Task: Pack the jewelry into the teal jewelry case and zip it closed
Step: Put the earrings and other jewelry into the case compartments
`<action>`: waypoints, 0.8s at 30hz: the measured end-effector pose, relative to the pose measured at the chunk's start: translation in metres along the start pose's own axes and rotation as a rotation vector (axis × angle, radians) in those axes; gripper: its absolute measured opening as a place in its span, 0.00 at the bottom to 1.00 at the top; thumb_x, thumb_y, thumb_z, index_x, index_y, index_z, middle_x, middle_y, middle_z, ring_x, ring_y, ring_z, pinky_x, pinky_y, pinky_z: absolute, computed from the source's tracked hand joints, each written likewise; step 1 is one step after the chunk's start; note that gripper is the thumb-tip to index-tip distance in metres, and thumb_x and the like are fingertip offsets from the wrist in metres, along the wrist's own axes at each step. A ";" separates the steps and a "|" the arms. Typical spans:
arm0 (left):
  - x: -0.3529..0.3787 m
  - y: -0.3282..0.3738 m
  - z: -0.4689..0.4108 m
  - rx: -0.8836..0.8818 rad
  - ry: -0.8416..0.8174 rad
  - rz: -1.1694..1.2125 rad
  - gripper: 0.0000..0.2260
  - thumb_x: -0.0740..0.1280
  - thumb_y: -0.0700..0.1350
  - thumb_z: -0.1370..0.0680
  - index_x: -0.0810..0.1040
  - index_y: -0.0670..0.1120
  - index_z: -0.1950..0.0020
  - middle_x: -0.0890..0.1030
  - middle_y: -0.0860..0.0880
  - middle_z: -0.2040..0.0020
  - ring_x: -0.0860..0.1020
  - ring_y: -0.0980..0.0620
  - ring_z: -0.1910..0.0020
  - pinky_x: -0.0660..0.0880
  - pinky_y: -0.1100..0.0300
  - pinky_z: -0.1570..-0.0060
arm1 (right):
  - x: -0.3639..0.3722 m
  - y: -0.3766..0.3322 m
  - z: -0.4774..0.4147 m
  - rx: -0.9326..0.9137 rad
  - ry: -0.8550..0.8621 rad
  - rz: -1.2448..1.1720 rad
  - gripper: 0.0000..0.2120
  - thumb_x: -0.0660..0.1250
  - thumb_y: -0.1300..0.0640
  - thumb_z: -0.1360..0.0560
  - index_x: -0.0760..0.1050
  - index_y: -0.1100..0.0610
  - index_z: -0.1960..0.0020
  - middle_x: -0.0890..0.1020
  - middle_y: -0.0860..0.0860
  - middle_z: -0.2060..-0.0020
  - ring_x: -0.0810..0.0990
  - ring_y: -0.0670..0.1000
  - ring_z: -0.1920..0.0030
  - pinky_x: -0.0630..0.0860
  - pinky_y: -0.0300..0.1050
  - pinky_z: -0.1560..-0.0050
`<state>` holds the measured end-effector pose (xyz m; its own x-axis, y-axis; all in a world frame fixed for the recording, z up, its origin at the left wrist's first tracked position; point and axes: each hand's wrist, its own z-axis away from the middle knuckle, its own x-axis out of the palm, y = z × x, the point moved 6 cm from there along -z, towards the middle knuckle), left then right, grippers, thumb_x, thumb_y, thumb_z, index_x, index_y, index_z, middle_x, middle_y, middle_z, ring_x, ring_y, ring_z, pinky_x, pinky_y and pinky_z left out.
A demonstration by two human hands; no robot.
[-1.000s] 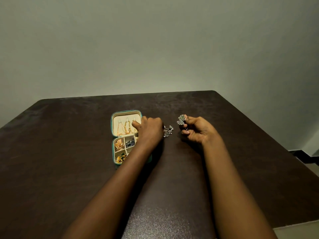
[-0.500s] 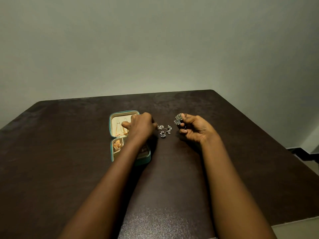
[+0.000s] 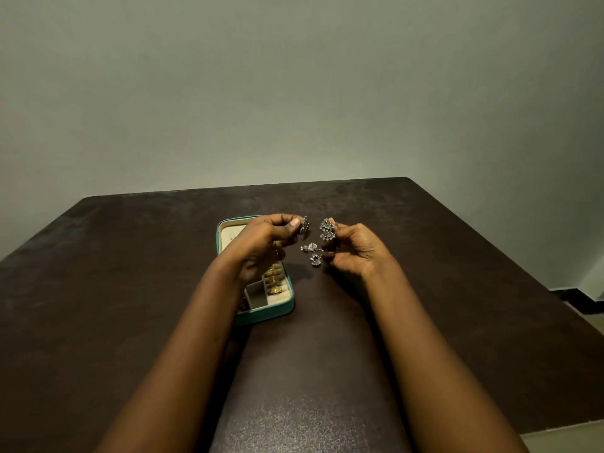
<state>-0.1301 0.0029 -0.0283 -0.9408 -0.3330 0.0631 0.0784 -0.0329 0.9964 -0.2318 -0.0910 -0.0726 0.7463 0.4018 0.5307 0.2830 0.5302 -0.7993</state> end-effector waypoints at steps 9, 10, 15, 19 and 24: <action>-0.012 -0.011 0.016 -0.175 -0.018 0.329 0.11 0.56 0.36 0.21 0.74 0.45 0.59 0.77 0.51 0.71 0.75 0.59 0.74 0.65 0.67 0.72 | 0.033 0.015 0.015 0.061 -0.039 -0.133 0.15 0.50 0.73 0.32 0.71 0.58 0.63 0.71 0.52 0.66 0.63 0.46 0.69 0.57 0.39 0.68; -0.014 -0.012 0.017 -0.188 -0.012 0.354 0.10 0.57 0.36 0.21 0.74 0.45 0.58 0.77 0.51 0.70 0.75 0.59 0.74 0.65 0.68 0.73 | 0.034 0.016 0.016 0.065 -0.038 -0.122 0.17 0.49 0.72 0.28 0.72 0.58 0.62 0.72 0.52 0.66 0.63 0.46 0.69 0.58 0.39 0.68; -0.024 -0.015 0.023 -0.219 0.001 0.382 0.10 0.59 0.38 0.22 0.73 0.46 0.61 0.76 0.52 0.72 0.74 0.60 0.73 0.65 0.68 0.73 | 0.045 0.021 0.022 0.066 -0.070 -0.064 0.16 0.49 0.71 0.24 0.72 0.58 0.60 0.72 0.52 0.64 0.64 0.46 0.68 0.58 0.39 0.67; -0.034 -0.015 0.029 -0.219 0.039 0.320 0.09 0.60 0.39 0.22 0.74 0.47 0.60 0.76 0.52 0.71 0.74 0.60 0.73 0.63 0.67 0.71 | 0.052 0.025 0.027 0.082 -0.114 -0.071 0.17 0.49 0.72 0.25 0.72 0.59 0.60 0.75 0.53 0.66 0.69 0.46 0.72 0.59 0.37 0.68; -0.044 -0.014 0.036 -0.212 0.067 0.278 0.07 0.62 0.40 0.23 0.76 0.46 0.60 0.77 0.52 0.69 0.75 0.59 0.72 0.66 0.66 0.69 | 0.058 0.031 0.031 0.113 -0.140 -0.096 0.15 0.51 0.70 0.24 0.72 0.61 0.63 0.78 0.54 0.74 0.73 0.46 0.79 0.66 0.39 0.69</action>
<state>-0.1015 0.0521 -0.0434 -0.8508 -0.4172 0.3196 0.4019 -0.1246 0.9072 -0.1981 -0.0283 -0.0583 0.6257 0.4411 0.6433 0.2734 0.6484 -0.7105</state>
